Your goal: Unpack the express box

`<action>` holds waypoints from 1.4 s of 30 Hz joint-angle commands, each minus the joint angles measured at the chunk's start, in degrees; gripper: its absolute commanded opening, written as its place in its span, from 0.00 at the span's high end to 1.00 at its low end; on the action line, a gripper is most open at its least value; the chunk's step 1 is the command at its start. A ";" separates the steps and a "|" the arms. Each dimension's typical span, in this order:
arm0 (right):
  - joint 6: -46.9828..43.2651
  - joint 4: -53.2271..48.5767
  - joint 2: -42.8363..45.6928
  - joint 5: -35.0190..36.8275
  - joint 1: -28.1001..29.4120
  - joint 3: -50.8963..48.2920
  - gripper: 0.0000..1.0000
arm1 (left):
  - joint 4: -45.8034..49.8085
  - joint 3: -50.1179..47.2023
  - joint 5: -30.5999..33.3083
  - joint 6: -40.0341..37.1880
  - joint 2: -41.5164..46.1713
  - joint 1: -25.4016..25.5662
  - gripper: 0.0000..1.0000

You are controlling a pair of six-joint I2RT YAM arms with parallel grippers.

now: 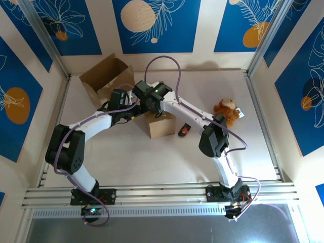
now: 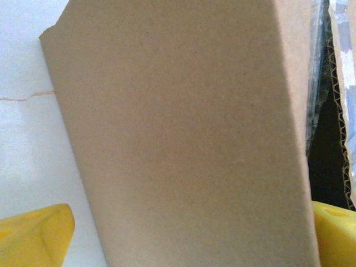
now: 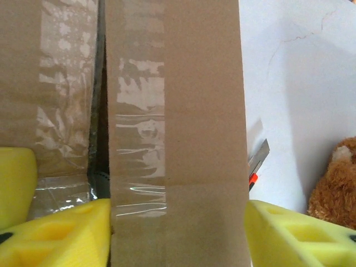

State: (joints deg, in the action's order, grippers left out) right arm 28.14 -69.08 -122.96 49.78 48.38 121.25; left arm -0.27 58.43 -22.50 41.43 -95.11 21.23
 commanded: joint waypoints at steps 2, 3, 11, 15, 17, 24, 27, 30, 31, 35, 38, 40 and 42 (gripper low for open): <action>2.61 -10.80 -8.97 5.60 -0.75 -1.73 0.58 | 10.81 -2.10 -0.62 -3.64 -3.33 1.54 0.00; 3.48 -12.30 -9.47 7.29 -0.64 -0.96 0.65 | 10.95 -2.18 -0.58 -3.77 -3.40 1.48 0.00; 10.34 -23.65 -13.04 16.35 -0.65 5.23 0.72 | 12.03 -2.01 -0.27 -4.71 -3.68 1.44 0.00; 12.80 -28.09 -13.54 19.35 -0.93 7.53 0.79 | 12.96 -1.83 0.30 -5.43 -3.77 1.46 0.00; 13.87 -29.93 -13.54 20.63 -1.08 8.46 0.84 | 13.69 -1.66 0.76 -5.70 -3.84 1.44 0.00; 14.84 -32.43 -12.15 23.50 -1.41 9.86 0.92 | 16.23 -1.04 2.16 -7.10 -4.38 1.44 0.00; 14.84 -32.43 -10.93 24.39 -1.46 9.99 0.95 | 16.94 -1.04 2.55 -7.57 -4.64 1.44 0.00; 14.50 -32.43 -9.57 24.97 -1.54 10.32 1.00 | 18.08 -0.95 3.51 -8.11 -4.99 1.45 0.00; 14.44 -32.48 -9.02 25.10 -1.58 10.40 1.00 | 18.50 -0.89 3.84 -8.36 -5.17 1.42 0.00; 14.31 -32.43 -6.42 25.37 -1.71 10.76 1.00 | 19.60 -0.78 4.83 -9.02 -5.74 1.44 0.00; 14.56 -32.43 -4.07 25.32 -1.84 10.89 1.00 | 20.11 -0.69 5.36 -9.26 -5.96 1.49 0.00; 15.04 -32.44 -2.51 24.86 -2.13 10.90 1.00 | 20.60 -0.60 5.79 -9.57 -6.18 1.41 0.00; 15.30 -32.35 -1.06 24.17 -2.54 11.05 1.00 | 21.20 -0.43 6.36 -9.95 -6.31 1.44 0.00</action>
State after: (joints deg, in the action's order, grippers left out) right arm 41.12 -86.35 -130.04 62.17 50.98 131.76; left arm 2.66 61.80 -22.20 37.12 -97.69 23.35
